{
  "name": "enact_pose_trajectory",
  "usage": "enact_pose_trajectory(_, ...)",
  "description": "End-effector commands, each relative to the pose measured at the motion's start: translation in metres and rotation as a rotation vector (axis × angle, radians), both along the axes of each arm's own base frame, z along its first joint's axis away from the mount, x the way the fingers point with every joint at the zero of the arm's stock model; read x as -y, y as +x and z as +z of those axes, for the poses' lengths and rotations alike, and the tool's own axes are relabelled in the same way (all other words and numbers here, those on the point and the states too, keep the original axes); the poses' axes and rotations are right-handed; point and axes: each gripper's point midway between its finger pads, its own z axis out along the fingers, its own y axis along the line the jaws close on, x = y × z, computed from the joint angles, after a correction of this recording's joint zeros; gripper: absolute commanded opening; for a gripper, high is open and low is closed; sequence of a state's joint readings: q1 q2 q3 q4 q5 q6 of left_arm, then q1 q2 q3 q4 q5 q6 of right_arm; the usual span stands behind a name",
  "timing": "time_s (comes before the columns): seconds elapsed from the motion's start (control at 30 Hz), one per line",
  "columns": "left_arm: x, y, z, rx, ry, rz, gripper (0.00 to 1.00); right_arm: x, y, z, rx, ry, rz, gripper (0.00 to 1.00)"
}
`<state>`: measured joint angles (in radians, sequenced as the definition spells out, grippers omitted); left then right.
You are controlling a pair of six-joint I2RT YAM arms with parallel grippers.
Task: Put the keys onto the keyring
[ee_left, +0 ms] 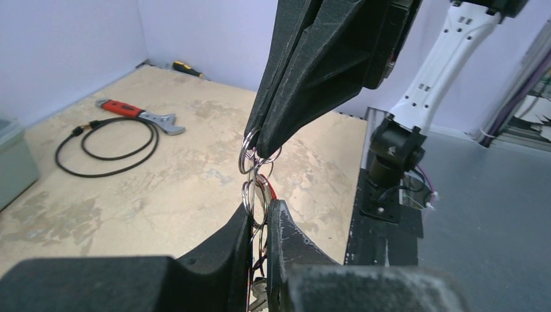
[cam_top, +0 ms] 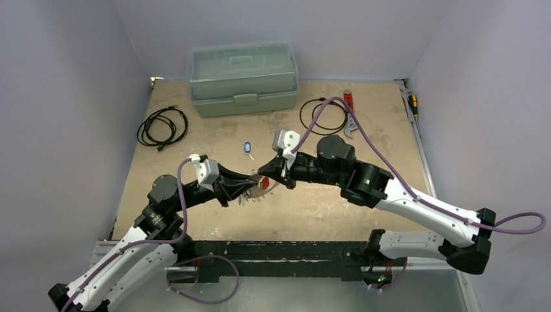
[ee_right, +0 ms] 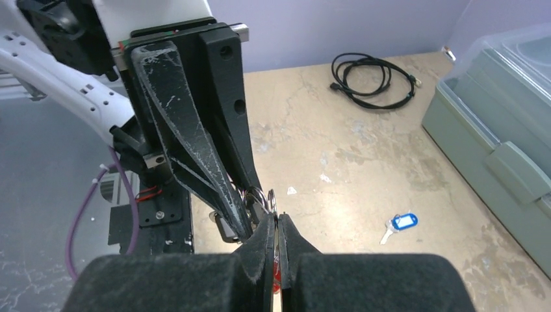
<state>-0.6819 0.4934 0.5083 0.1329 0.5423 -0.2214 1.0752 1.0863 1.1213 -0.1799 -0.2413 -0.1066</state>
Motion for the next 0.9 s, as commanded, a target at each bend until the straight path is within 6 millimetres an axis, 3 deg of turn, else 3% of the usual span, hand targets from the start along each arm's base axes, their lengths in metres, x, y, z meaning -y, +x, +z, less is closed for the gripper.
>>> enact_pose_trajectory(0.0,-0.012,0.021,0.002,0.017,-0.005,0.138,0.00,-0.003,0.013,0.021,-0.036,0.010,-0.080,0.00)
enact_pose_trajectory(0.3,-0.026,0.044,-0.004,0.018,0.033,0.283,0.00,-0.010,0.026,0.000,-0.137,-0.072,-0.182,0.00)
enact_pose_trajectory(0.47,-0.027,0.047,-0.007,0.017,0.048,0.301,0.00,-0.014,0.034,-0.015,-0.186,-0.147,-0.242,0.00)
enact_pose_trajectory(0.87,-0.034,0.055,-0.010,-0.002,0.067,0.358,0.00,-0.021,0.040,-0.029,-0.239,-0.245,-0.348,0.00)
